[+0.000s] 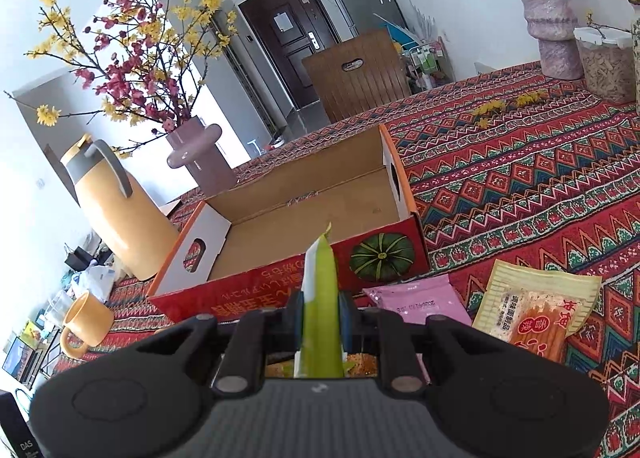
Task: Organize snacks
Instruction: 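Grasp the white sachet with the left gripper while the right gripper lifts the green bar, then carry the white sachet and green bar over the cardboard box with both grippers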
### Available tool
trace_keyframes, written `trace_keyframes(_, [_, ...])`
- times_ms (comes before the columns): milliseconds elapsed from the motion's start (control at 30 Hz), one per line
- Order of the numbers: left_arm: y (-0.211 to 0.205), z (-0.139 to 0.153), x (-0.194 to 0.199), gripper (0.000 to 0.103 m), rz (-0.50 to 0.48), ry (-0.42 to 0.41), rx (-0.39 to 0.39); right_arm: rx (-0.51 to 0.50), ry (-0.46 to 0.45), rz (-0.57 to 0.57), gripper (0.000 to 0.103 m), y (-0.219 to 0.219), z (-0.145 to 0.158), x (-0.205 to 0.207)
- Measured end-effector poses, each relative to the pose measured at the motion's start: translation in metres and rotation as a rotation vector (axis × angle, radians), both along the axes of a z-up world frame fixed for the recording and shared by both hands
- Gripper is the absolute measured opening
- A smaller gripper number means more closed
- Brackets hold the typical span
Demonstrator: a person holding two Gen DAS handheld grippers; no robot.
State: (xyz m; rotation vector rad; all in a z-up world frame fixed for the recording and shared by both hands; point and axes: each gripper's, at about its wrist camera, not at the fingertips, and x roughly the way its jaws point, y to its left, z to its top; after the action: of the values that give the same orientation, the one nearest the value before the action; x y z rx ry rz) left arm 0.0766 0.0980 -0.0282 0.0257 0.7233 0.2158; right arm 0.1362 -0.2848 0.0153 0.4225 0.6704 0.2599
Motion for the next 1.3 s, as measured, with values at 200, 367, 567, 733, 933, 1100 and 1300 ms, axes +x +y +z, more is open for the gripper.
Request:
trace_keyframes(200, [-0.007,-0.006,0.013,0.103,-0.037,0.034,0.026,0.01,-0.005,-0.016,0.017,-0.003,-0.003,-0.003])
trace_keyframes(367, [-0.007,-0.009,0.015,0.097,-0.05,0.039,0.005,0.018,-0.007,-0.025,0.017,-0.006,-0.004,-0.005])
trace_keyframes(567, [-0.002,-0.007,0.015,0.067,-0.051,0.037,-0.044,0.033,-0.016,-0.024,0.017,-0.008,-0.004,-0.007])
trace_keyframes(733, [-0.002,-0.005,0.012,0.064,-0.052,0.025,-0.046,0.049,-0.022,-0.021,0.017,-0.01,-0.007,-0.009])
trace_keyframes(933, [-0.004,0.004,0.006,0.064,-0.048,-0.007,-0.038,0.085,-0.046,-0.019,0.017,-0.011,-0.009,-0.012])
trace_keyframes(1100, [-0.006,0.015,0.003,0.064,-0.047,-0.042,-0.038,0.106,-0.074,-0.022,0.017,-0.011,-0.007,-0.013])
trace_keyframes(1300, [-0.019,0.033,0.002,0.064,-0.075,-0.098,-0.052,0.127,-0.114,-0.023,0.017,-0.007,0.0,-0.01])
